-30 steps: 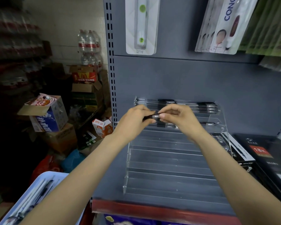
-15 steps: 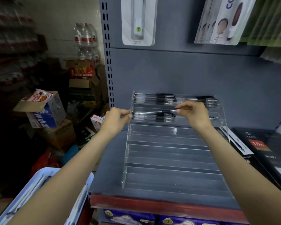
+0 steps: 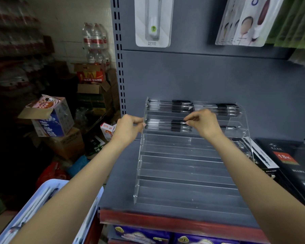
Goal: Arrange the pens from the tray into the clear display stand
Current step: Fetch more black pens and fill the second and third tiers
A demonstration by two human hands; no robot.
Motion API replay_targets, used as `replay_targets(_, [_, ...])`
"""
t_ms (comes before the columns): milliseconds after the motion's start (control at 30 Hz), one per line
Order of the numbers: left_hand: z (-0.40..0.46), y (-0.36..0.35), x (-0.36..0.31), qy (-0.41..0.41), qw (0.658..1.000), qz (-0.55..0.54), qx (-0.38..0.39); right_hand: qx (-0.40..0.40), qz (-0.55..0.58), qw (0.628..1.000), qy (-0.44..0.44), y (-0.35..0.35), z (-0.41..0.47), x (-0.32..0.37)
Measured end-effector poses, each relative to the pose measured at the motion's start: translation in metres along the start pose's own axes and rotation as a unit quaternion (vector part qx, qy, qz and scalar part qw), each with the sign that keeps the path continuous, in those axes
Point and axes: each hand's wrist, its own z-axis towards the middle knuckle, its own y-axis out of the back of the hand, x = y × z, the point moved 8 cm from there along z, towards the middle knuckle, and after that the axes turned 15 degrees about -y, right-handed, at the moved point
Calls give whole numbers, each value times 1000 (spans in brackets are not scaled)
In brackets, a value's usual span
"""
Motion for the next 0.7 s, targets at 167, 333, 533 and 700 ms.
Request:
replay_targets(167, [4, 2, -2, -6, 1000, 13, -9, 12, -17, 1000, 0, -4, 0, 4])
replay_targets(333, [0, 5, -6, -11, 999, 6, -33, 10, -17, 1000, -1, -5, -5, 7])
replay_targets(533, [-18, 27, -13, -35, 997, 4, -75, -24, 57, 997, 42, -14, -34, 39])
replay_targets(700, [-51, 57, 9, -42, 996, 22, -79, 46, 94, 991, 77, -64, -73, 93])
